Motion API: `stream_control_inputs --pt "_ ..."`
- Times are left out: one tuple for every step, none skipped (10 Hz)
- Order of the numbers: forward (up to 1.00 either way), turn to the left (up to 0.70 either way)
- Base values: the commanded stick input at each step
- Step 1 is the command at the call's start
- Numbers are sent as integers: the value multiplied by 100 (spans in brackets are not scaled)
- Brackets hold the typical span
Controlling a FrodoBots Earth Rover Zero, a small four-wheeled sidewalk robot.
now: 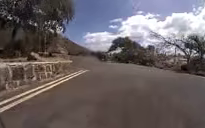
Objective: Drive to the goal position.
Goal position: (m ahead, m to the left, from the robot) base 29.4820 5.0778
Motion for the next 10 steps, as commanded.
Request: stream_control_inputs --pt "85 1" --pt "85 1" --pt "85 1" --pt "85 1" --pt "85 1" --pt "85 1" --pt "85 1" --pt "85 1" --pt "85 1" --pt "85 1"
